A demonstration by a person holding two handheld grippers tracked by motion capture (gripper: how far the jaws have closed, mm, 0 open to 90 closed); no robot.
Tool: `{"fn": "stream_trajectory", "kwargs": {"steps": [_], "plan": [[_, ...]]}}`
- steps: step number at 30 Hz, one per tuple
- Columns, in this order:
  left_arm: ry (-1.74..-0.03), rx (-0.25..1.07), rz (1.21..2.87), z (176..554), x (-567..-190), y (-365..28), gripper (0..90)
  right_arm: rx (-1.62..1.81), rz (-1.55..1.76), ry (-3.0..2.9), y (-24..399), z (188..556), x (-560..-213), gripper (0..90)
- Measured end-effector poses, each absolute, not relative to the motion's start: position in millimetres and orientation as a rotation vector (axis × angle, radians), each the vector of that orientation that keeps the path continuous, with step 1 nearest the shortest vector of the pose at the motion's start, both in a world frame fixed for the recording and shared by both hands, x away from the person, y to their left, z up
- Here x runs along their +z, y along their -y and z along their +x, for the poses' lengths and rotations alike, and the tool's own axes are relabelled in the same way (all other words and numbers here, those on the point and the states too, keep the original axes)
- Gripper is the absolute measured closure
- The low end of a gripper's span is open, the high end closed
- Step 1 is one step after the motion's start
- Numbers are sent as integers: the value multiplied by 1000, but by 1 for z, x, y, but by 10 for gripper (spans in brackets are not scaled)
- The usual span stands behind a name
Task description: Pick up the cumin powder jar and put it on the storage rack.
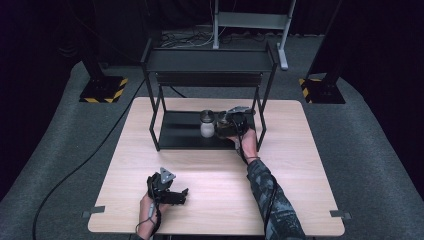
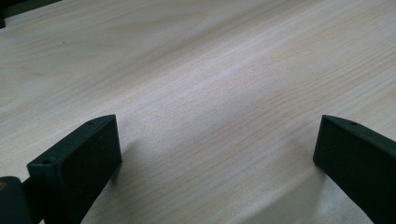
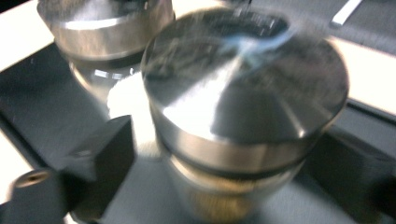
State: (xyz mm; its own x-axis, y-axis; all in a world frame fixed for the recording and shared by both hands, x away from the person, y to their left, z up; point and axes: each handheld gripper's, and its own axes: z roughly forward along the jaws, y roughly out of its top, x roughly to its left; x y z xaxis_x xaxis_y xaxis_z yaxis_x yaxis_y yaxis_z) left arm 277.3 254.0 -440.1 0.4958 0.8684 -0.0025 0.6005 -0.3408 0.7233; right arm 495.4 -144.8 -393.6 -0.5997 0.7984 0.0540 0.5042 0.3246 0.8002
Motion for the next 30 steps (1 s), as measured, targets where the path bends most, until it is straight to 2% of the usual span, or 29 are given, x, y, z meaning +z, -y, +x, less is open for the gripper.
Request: {"fn": "stream_trajectory", "kwargs": {"steps": [2, 12, 15, 17, 19, 30], "plan": [[-1202, 511, 2068, 277, -440, -254, 3, 1142, 1169, -2266, 145, 494, -389, 28], [-1202, 511, 2068, 277, -440, -254, 3, 1144, 1157, -2280, 171, 459, -377, 0], [-1201, 513, 2068, 277, -440, -254, 3, 1145, 1135, -2270, 180, 442, -373, 0], [-1200, 512, 2070, 277, -440, -254, 3, 1183, 1102, -2281, 190, 430, -373, 32], [-1200, 511, 2070, 277, -440, -254, 3, 1172, 1087, -2292, 190, 418, -373, 0], [-1201, 511, 2069, 277, -440, -254, 3, 1114, 1021, -2329, 198, 358, -385, 0]]}}
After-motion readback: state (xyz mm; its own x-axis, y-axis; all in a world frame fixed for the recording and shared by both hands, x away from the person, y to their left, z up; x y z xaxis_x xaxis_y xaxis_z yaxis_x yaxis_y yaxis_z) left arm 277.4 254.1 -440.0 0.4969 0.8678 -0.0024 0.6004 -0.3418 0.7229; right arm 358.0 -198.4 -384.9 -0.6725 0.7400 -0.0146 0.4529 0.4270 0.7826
